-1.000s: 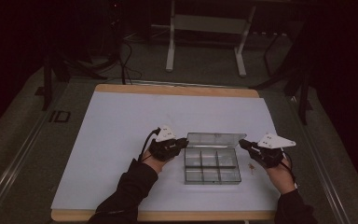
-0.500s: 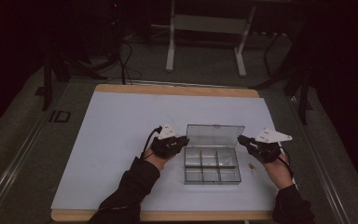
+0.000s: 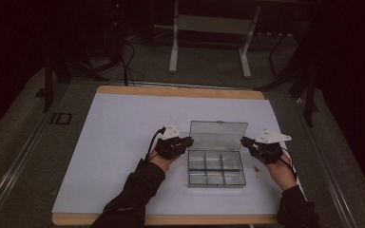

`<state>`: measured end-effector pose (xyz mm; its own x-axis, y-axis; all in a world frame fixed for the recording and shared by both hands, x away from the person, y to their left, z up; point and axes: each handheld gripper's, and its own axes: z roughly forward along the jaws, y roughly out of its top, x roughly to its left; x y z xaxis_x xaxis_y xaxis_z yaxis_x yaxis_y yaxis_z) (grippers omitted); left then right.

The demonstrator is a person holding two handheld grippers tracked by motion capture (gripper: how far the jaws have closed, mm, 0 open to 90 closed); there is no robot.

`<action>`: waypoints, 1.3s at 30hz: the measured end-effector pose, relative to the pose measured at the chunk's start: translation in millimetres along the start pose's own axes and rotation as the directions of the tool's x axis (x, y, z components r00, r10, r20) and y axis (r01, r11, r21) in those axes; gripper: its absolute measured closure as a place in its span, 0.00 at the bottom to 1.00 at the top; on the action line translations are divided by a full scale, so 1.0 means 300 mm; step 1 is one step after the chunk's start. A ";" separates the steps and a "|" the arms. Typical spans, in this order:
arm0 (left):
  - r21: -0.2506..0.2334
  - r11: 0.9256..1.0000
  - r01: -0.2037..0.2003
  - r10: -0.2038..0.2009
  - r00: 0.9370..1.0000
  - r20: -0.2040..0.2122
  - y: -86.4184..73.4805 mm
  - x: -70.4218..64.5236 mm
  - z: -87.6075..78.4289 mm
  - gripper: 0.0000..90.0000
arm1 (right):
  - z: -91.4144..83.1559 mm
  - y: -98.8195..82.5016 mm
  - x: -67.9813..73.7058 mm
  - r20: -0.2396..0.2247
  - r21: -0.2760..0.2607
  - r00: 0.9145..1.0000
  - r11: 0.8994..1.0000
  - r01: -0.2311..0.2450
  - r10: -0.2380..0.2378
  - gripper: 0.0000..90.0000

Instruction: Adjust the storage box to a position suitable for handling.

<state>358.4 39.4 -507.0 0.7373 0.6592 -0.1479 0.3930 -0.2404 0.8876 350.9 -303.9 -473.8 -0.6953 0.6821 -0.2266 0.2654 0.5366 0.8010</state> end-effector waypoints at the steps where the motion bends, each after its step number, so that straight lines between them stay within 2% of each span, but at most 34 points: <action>1: 0.002 1.000 0.000 0.000 1.000 -0.005 0.000 0.001 0.002 0.90 | 0.003 0.001 -0.001 0.003 0.006 1.000 1.000 0.002 -0.002 0.91; 7: 0.008 1.000 0.019 -0.018 1.000 -0.011 -0.002 0.010 0.014 0.89 | 0.025 -0.001 -0.002 0.016 0.052 1.000 0.999 0.000 -0.001 0.92; 12: 0.008 0.999 0.034 -0.034 0.999 -0.007 -0.003 0.015 0.019 0.88 | 0.034 -0.003 -0.009 -0.008 0.070 1.000 0.997 -0.027 0.028 0.91; 22: 0.018 0.999 0.045 -0.044 0.999 -0.010 -0.006 0.021 0.033 0.83 | 0.053 -0.006 -0.006 -0.013 0.122 0.999 0.992 -0.031 0.033 0.90; 24: 0.024 0.998 0.065 -0.065 0.998 -0.008 -0.007 0.026 0.041 0.81 | 0.057 -0.006 -0.005 -0.013 0.129 0.999 0.991 -0.035 0.037 0.90; 30: 0.043 0.996 0.084 -0.084 0.996 -0.008 -0.011 0.033 0.054 0.77 | 0.066 -0.006 -0.007 -0.026 0.146 0.998 0.988 -0.050 0.055 0.89; 34: 0.048 0.990 0.132 -0.132 0.991 0.004 -0.017 0.045 0.059 0.76 | 0.072 -0.004 -0.004 -0.023 0.159 0.998 0.986 -0.049 0.053 0.89; 36: 0.053 0.990 0.130 -0.129 0.992 -0.009 -0.020 0.044 0.062 0.73 | 0.075 -0.006 -0.006 -0.028 0.164 0.998 0.985 -0.050 0.056 0.89; 39: 0.058 0.986 0.156 -0.157 0.988 0.007 -0.024 0.055 0.065 0.72 | 0.078 -0.008 -0.007 -0.029 0.170 0.998 0.984 -0.054 0.060 0.89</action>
<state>378.4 38.1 -524.2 0.6704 0.6836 -0.2884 0.5345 -0.1754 0.8268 367.4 -294.9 -488.4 -0.6973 0.6982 -0.1619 0.4122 0.5755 0.7063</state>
